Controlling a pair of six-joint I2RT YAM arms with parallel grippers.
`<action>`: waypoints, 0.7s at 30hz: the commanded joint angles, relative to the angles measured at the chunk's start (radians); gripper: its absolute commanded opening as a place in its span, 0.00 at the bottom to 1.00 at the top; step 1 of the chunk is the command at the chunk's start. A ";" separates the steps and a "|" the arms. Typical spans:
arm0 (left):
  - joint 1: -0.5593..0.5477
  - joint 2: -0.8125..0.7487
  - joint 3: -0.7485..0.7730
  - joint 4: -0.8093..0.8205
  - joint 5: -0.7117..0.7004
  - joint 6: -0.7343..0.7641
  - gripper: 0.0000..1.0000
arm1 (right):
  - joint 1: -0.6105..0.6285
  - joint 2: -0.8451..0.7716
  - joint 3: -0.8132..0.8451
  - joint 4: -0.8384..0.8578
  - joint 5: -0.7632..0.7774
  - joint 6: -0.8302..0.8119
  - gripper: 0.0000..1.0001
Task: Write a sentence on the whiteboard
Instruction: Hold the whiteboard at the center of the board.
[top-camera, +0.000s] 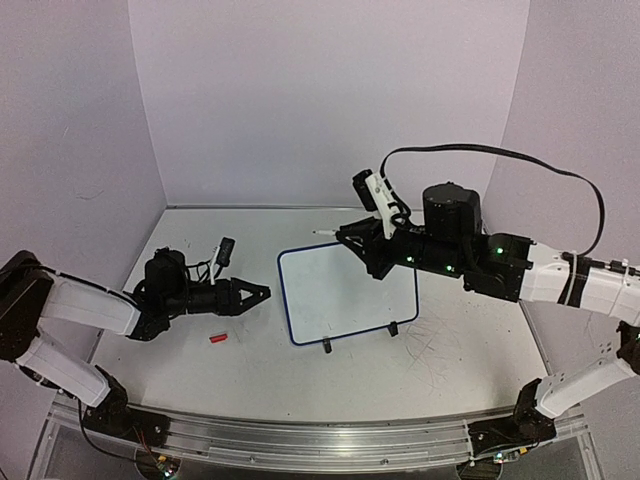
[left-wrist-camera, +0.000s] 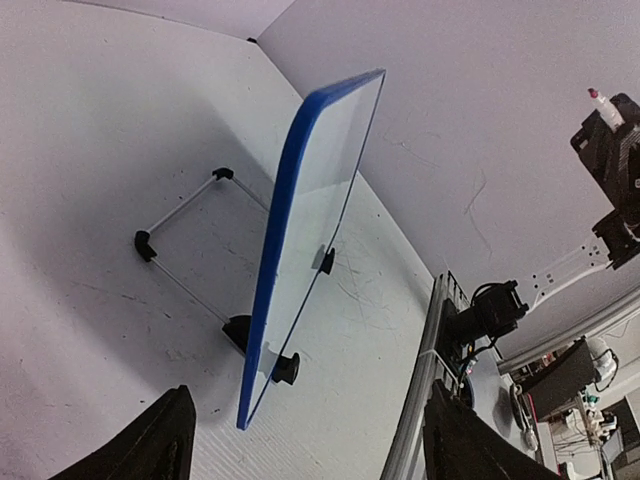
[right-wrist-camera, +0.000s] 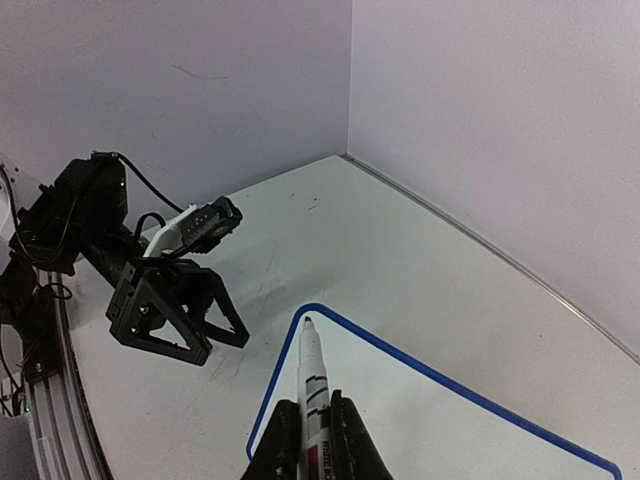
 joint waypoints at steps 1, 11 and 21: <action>-0.018 0.112 0.056 0.195 0.043 0.002 0.77 | 0.023 0.015 0.017 0.031 0.035 -0.020 0.00; -0.018 0.353 0.161 0.369 0.154 -0.027 0.58 | 0.035 0.125 0.034 0.069 0.084 -0.047 0.00; -0.018 0.431 0.203 0.381 0.156 -0.011 0.38 | 0.048 0.118 -0.006 0.108 0.116 -0.071 0.00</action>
